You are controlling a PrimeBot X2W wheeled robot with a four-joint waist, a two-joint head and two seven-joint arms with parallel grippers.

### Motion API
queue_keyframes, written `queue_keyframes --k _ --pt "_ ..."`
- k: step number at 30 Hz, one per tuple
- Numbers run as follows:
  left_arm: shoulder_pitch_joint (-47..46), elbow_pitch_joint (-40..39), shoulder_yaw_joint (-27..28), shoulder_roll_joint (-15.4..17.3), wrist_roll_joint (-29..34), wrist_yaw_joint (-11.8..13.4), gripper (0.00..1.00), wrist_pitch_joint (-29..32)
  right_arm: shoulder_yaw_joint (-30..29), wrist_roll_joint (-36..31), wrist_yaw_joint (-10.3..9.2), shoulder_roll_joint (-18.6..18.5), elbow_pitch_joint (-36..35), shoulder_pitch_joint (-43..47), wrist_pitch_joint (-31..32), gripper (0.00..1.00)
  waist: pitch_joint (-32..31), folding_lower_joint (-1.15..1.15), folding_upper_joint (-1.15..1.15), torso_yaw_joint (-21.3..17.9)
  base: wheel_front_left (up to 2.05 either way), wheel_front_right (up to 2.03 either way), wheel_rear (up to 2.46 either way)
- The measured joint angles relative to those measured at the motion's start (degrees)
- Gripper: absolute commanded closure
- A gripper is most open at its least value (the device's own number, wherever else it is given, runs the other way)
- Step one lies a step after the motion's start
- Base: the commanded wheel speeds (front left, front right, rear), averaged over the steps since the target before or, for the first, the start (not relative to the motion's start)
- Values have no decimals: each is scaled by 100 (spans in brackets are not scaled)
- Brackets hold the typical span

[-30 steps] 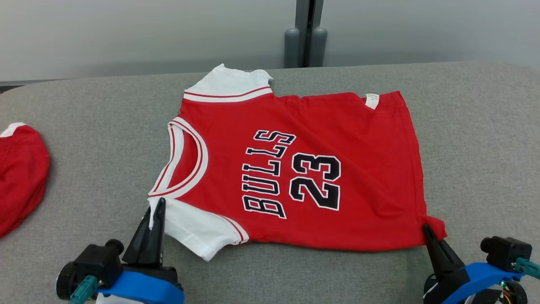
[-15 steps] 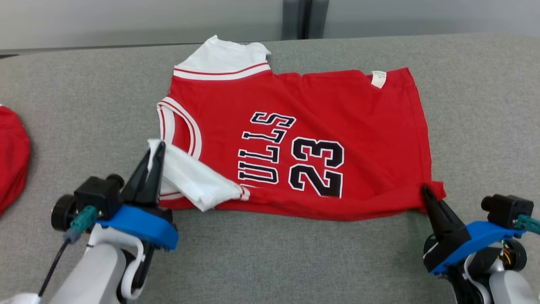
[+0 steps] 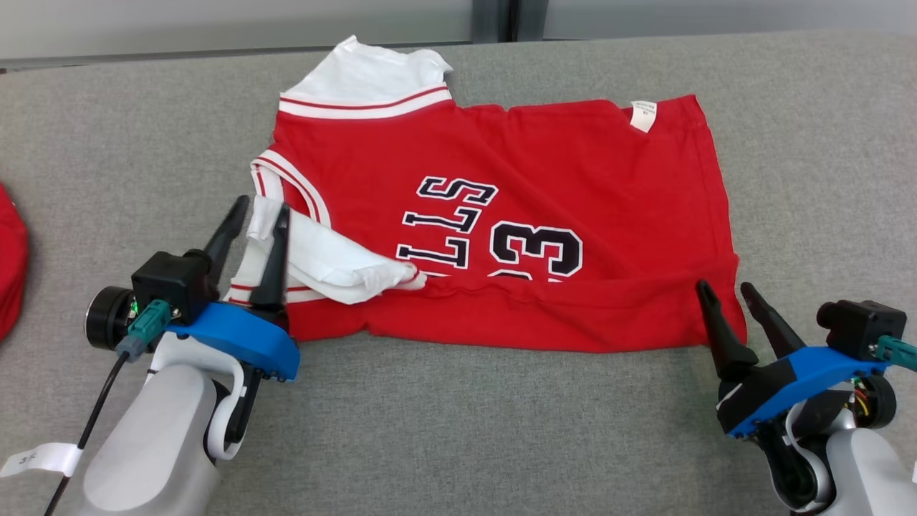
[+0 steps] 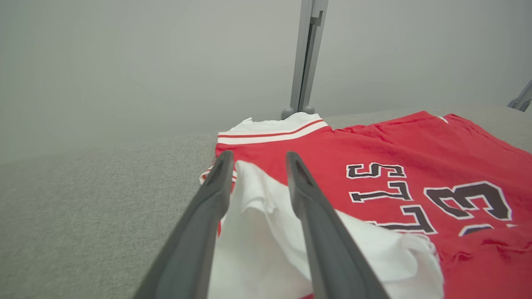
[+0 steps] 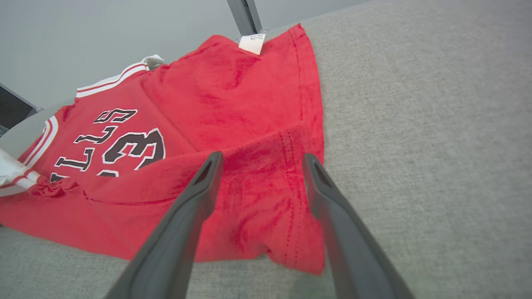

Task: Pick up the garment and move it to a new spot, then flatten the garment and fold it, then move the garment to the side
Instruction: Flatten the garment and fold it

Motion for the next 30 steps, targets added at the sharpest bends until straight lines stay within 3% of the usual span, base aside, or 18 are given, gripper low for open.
queue_keyframes --k 15,30 --pt "845 76 165 108 -186 157 0 -199 -120 -240 0 -188 -281 536 12 0 -229 -1 0 59 0 0 0" --pt "1054 527 33 -11 -347 192 0 19 69 -567 0 -194 448 206 -91 0 -89 -1 0 46 0 0 0"
